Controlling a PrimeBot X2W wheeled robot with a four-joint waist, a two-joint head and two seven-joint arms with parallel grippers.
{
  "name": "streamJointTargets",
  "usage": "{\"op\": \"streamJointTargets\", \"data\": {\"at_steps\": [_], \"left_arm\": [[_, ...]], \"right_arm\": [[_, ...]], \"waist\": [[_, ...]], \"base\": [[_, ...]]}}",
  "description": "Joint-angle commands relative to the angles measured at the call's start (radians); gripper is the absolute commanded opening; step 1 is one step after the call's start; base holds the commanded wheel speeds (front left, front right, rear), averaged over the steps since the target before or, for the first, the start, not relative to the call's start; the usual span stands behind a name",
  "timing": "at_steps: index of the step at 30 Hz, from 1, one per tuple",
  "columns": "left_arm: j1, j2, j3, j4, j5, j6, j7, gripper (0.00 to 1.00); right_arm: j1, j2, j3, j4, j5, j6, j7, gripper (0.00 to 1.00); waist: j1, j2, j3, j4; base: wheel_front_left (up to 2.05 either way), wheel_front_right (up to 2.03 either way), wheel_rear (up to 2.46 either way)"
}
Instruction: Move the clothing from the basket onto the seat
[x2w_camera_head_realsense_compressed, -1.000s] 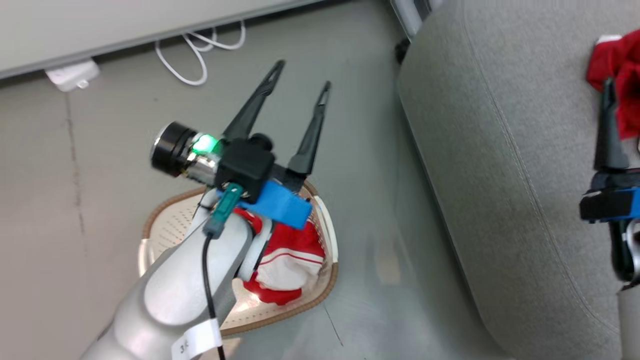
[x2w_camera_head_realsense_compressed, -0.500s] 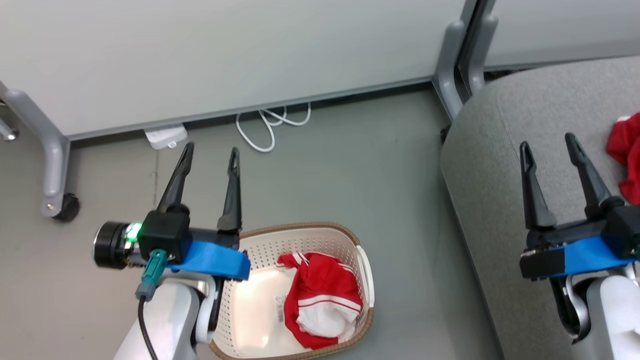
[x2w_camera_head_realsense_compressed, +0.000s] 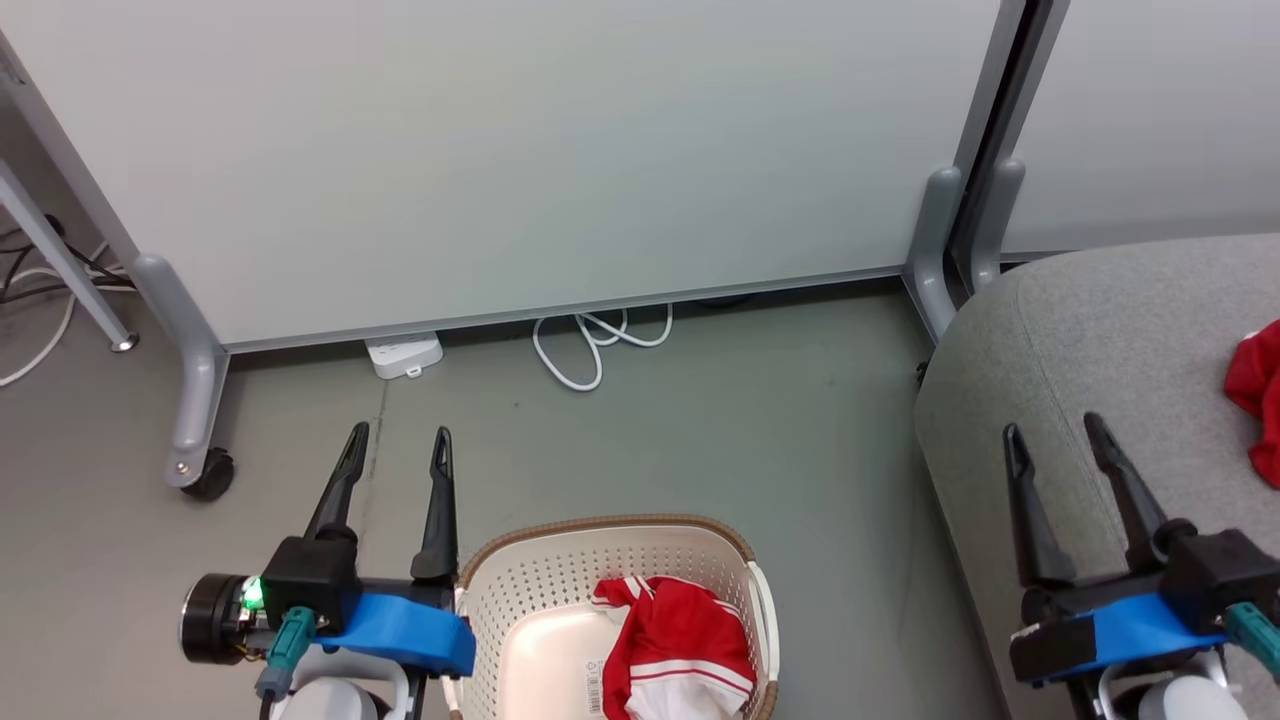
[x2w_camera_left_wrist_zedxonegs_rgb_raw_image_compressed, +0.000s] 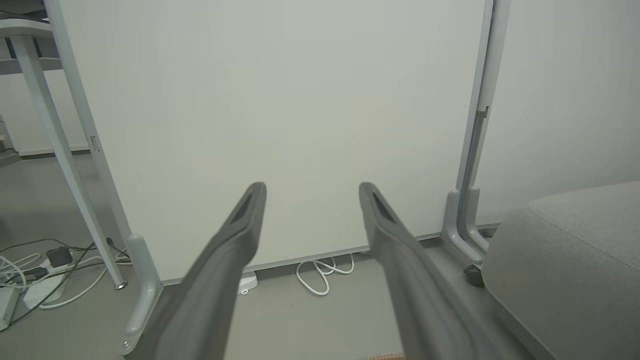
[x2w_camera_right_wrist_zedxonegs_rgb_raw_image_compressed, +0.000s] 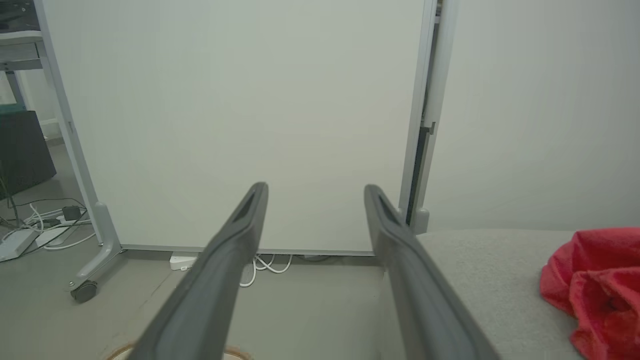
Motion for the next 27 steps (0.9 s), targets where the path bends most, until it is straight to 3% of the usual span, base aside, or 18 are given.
{"op": "streamJointTargets", "data": {"at_steps": [1,12,27], "left_arm": [[0.011,-0.005,0.006,0.003,0.006,-0.008,-0.003,1.0],[0.059,-0.033,0.058,0.018,0.048,-0.055,-0.003,1.0],[0.067,-0.053,0.098,0.038,0.076,-0.081,-0.003,1.0]], "right_arm": [[0.02,0.005,0.001,0.003,0.003,0.0,-0.004,1.0],[0.101,0.037,-0.003,0.002,0.009,0.0,-0.004,1.0],[0.107,0.048,-0.001,0.018,0.014,0.0,-0.004,1.0]], "waist": [[0.0002,-0.0001,-0.006,0.005],[0.0002,-0.0001,-0.031,0.023],[0.0002,-0.0001,-0.044,0.03]], "base": [[0.0,0.0,0.0],[0.0,0.0,0.0],[0.0,0.0,0.0]]}}
